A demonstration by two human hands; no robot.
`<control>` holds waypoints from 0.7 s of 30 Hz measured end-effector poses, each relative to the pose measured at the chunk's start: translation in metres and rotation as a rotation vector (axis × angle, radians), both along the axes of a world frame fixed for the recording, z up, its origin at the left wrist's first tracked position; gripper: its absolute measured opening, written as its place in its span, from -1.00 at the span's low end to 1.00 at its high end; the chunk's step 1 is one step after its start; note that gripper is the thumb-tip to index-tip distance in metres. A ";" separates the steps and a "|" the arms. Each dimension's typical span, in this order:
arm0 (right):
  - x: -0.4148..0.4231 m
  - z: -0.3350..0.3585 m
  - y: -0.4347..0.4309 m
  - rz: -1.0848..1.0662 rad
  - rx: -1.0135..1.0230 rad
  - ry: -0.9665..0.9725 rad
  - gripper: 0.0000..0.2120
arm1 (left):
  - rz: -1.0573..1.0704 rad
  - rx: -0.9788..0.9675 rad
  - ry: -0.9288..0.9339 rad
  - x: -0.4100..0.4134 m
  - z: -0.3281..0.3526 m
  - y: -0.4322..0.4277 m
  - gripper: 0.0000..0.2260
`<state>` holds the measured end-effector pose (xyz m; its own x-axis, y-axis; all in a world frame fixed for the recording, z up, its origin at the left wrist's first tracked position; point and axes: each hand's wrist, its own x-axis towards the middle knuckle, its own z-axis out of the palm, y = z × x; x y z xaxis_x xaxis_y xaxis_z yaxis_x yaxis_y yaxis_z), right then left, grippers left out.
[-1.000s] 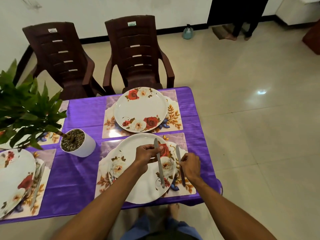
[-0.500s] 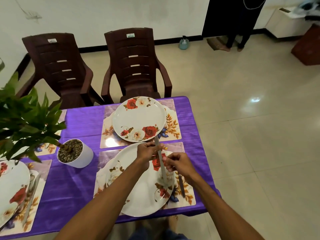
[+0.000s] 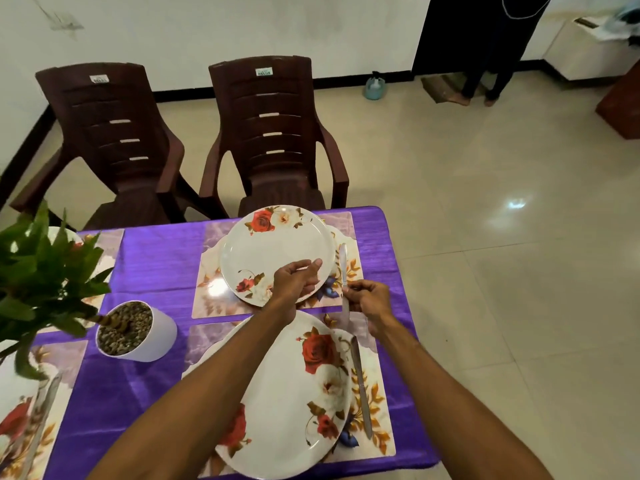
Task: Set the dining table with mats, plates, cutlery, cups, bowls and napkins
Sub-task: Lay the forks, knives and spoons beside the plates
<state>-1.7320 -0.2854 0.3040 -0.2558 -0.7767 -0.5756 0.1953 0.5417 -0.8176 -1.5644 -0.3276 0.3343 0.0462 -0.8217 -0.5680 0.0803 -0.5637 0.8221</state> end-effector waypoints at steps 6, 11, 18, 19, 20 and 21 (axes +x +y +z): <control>-0.016 -0.052 -0.078 -0.053 0.117 0.284 -0.77 | -0.008 -0.017 -0.022 0.009 -0.011 -0.044 -0.81; -0.010 -0.070 -0.110 0.005 0.087 0.516 -0.91 | -0.022 -0.030 -0.060 0.011 -0.024 -0.068 -0.72; 0.008 -0.072 -0.118 0.095 -0.004 0.770 -0.90 | -0.036 -0.005 -0.058 0.016 -0.038 -0.073 -0.70; 0.009 -0.072 -0.118 0.103 -0.019 0.814 -0.94 | -0.034 -0.001 -0.059 0.017 -0.039 -0.073 -0.70; 0.011 -0.073 -0.118 0.109 -0.029 0.847 -0.97 | -0.032 0.002 -0.062 0.018 -0.040 -0.073 -0.70; 0.012 -0.074 -0.117 0.113 -0.043 0.868 -0.98 | -0.031 0.004 -0.066 0.018 -0.041 -0.073 -0.71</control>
<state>-1.7202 -0.4025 0.2298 -0.5098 -0.8406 -0.1832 -0.5582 0.4852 -0.6730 -1.5461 -0.4011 0.2929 0.0585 -0.8213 -0.5675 0.0086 -0.5680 0.8230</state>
